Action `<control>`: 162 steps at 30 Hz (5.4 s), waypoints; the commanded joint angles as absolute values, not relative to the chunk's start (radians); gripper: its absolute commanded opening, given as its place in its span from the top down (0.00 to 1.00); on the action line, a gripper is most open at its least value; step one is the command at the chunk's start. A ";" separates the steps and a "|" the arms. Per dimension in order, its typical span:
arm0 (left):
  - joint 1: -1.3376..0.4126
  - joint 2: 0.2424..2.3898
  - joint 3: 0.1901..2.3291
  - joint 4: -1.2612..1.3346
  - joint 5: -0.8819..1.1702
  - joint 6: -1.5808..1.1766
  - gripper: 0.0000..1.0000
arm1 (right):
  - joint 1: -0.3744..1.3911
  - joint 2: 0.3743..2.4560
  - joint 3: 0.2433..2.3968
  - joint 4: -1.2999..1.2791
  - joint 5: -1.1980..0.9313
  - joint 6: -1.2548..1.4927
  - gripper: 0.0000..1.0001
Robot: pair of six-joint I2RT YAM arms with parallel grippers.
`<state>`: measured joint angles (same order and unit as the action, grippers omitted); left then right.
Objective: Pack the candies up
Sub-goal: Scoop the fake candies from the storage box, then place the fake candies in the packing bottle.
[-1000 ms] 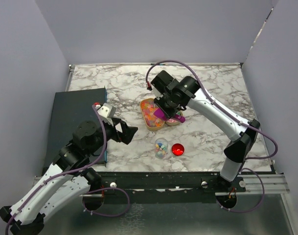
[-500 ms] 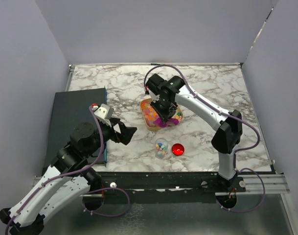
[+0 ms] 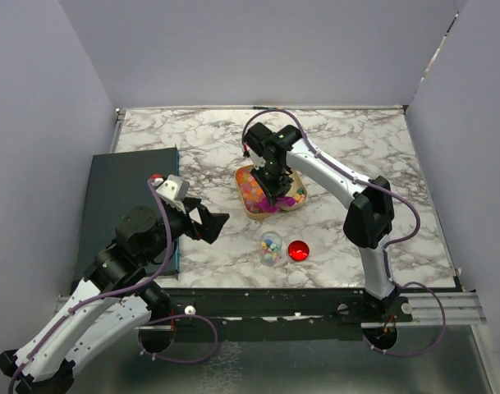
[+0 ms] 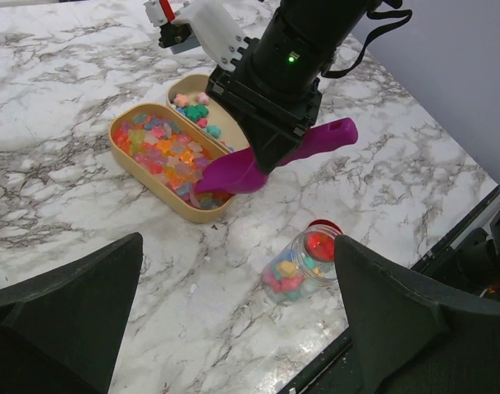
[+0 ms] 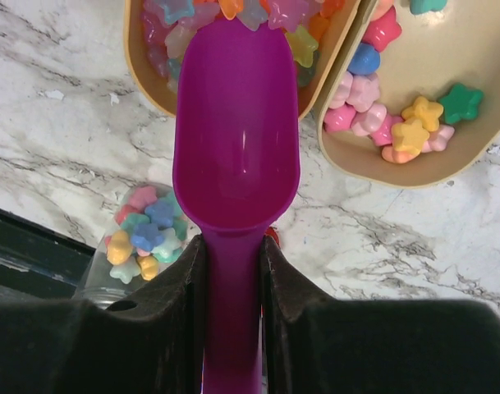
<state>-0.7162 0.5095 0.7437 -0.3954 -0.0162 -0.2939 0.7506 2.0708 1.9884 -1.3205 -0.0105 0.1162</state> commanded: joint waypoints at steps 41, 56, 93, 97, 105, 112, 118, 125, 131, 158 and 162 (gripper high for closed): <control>-0.726 0.531 0.733 -0.403 -0.057 -0.286 0.01 | 0.727 2.036 1.589 -0.799 0.043 0.195 0.99; -0.725 0.554 0.732 -0.399 -0.055 -0.285 0.01 | 0.721 1.900 1.369 -0.544 0.084 0.205 0.99; -0.725 0.582 0.729 -0.393 -0.083 -0.289 0.01 | 0.722 1.451 1.051 -0.386 0.064 0.048 0.99; -0.726 0.576 0.730 -0.393 -0.080 -0.290 0.01 | 0.723 1.375 1.060 -0.478 0.031 -0.016 0.99; -0.726 0.558 0.729 -0.393 -0.065 -0.286 0.01 | 0.730 1.205 1.109 -0.702 -0.032 -0.161 0.99; -0.726 0.530 0.730 -0.393 -0.056 -0.286 0.01 | 0.742 1.126 1.191 -0.930 -0.112 -0.277 0.99; -0.725 0.515 0.730 -0.393 -0.043 -0.285 0.01 | 0.755 1.117 1.224 -1.070 -0.181 -0.328 0.99; -0.725 0.501 0.730 -0.390 -0.027 -0.282 0.01 | 0.800 1.122 1.237 -1.178 -0.231 -0.411 0.99; -0.725 0.496 0.732 -0.391 -0.019 -0.279 0.01 | 0.860 1.162 1.264 -1.241 -0.205 -0.437 0.99; -0.725 0.476 0.730 -0.389 -0.005 -0.278 0.01 | 1.117 1.371 1.462 -1.450 0.208 -0.329 1.00; -0.726 0.472 0.731 -0.389 -0.004 -0.278 0.01 | 1.146 1.393 1.483 -1.463 0.248 -0.320 1.00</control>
